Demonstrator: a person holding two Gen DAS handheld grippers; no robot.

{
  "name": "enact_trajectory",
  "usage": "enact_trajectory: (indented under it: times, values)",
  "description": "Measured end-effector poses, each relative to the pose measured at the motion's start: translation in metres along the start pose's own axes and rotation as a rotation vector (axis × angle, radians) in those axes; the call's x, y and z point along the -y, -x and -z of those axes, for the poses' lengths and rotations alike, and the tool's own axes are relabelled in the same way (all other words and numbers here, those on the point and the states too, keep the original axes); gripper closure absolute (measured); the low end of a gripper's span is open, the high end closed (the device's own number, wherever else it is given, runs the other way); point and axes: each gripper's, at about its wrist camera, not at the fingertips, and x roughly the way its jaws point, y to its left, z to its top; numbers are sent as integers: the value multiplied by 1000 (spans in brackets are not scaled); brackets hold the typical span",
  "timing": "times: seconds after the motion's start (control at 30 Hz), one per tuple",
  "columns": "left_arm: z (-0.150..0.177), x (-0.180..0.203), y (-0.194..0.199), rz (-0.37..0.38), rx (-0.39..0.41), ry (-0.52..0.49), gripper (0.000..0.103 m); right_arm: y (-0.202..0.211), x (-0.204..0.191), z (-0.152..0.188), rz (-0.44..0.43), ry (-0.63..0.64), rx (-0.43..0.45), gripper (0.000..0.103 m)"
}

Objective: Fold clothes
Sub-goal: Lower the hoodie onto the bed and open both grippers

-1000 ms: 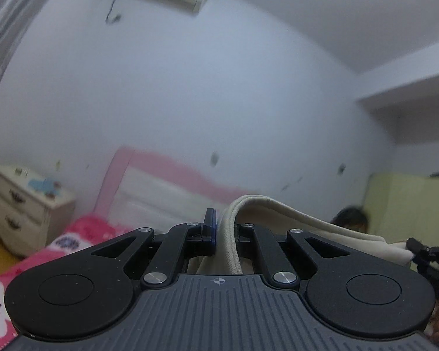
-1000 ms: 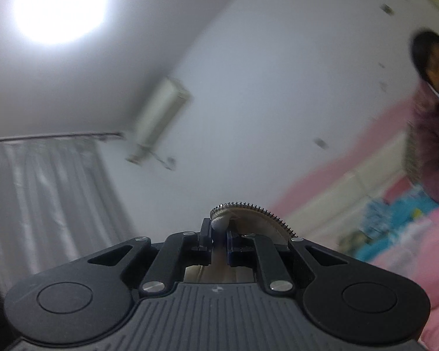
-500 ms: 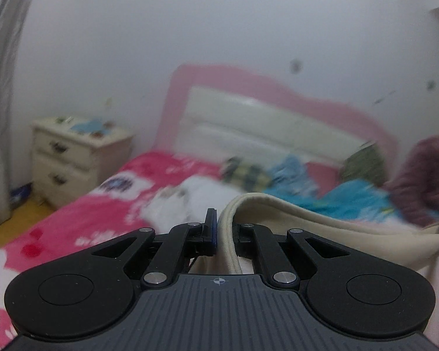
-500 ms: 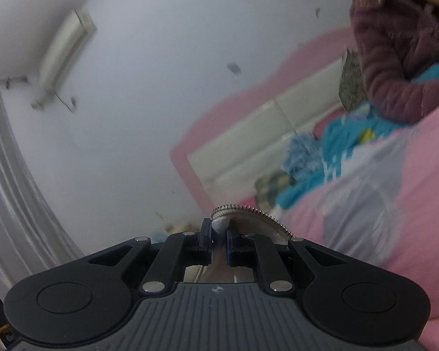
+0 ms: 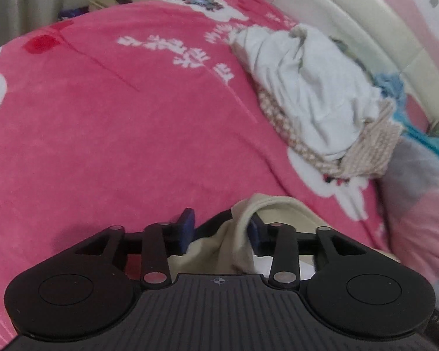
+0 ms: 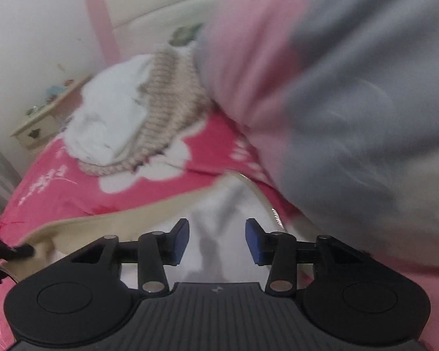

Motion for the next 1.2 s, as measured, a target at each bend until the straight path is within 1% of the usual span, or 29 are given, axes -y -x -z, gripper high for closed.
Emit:
enact_trajectory:
  times: [0.07,0.17,0.2,0.23,0.3,0.37,0.47,0.53,0.57,0.67,0.7,0.73,0.8,0.83,0.87,0.93,1.0,1.03,1.1,1.2]
  values:
    - [-3,-1,20,41,0,-13,59,27,10,5,-49,-23,38,50]
    - [-11,-5,50,113,3,-18,53,55,23,-1,-105,-21,58,49]
    - [-14,-7,61,137,4,-20,47,68,25,0,-122,-17,63,48]
    - [-17,-8,71,162,5,-21,44,79,27,-1,-134,-14,69,48]
    - [-23,-11,91,210,7,-25,43,98,30,-1,-153,-19,85,48]
    - [-28,-15,115,258,15,-15,43,107,35,-9,-167,-37,90,48]
    - [-30,-19,150,313,10,14,43,135,36,-10,-228,-73,76,48]
    - [-29,-22,183,353,14,8,43,166,33,-10,-265,-63,83,48]
    - [-28,-24,208,378,33,-13,43,183,31,-11,-285,-50,90,48]
    - [-25,-31,289,431,124,-83,39,246,29,-14,-368,-21,119,48]
    - [-24,-34,317,439,158,-105,36,267,28,-13,-399,-8,126,47]
    - [-22,-37,338,434,188,-125,31,286,26,-11,-424,13,129,47]
    - [-11,-44,381,337,237,-187,30,317,20,-2,-455,60,131,42]
    - [-5,-47,396,291,265,-212,30,328,17,6,-469,76,128,42]
    - [2,-52,410,267,297,-226,30,335,15,16,-487,85,119,41]
    - [17,-63,438,226,364,-250,29,344,12,41,-516,85,93,41]
    - [31,-76,455,241,388,-243,29,348,9,67,-542,72,55,40]
    - [41,-82,457,255,381,-252,28,341,8,78,-557,53,12,40]
    - [62,-86,444,266,305,-286,25,319,5,102,-554,6,-81,40]
    - [112,-86,388,251,140,-346,25,276,-2,143,-576,-95,-242,40]
